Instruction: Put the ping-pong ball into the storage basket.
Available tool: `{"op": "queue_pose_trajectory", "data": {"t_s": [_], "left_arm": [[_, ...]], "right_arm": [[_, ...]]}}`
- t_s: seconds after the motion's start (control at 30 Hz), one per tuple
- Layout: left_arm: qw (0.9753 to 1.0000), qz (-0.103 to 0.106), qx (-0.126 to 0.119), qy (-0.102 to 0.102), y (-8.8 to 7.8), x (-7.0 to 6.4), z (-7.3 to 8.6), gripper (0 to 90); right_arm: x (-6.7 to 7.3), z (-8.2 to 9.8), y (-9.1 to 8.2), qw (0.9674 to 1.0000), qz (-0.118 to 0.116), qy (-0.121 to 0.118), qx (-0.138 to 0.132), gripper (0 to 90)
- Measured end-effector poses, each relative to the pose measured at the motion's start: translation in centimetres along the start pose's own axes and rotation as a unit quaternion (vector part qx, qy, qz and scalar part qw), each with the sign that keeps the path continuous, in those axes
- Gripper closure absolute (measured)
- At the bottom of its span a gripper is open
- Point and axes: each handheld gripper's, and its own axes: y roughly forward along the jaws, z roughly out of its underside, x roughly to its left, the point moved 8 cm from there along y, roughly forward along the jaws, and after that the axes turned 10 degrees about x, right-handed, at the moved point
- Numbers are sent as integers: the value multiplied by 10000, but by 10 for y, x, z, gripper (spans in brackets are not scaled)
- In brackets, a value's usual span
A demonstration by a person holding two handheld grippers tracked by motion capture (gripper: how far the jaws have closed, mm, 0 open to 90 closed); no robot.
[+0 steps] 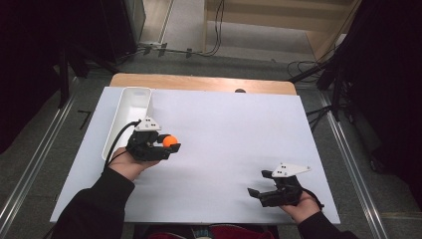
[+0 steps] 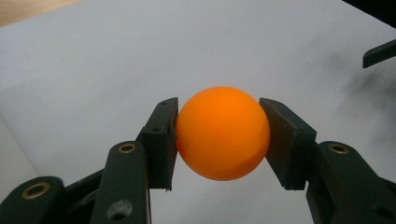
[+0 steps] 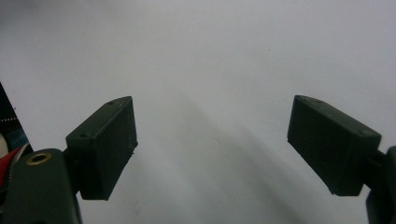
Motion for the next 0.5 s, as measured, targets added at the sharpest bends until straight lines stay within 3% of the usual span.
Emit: {"op": "queue_pose_trajectory", "data": {"t_s": [0.13,0.5], "left_arm": [[9999,-19,50,-133,-1,7,-4,497],[9995,0,227,-213,2,17,-19,496]], "right_arm": [[0,1,0,10000,5,13,19,145],[0,1,-1,10000,-2,7,-5,145]]}}
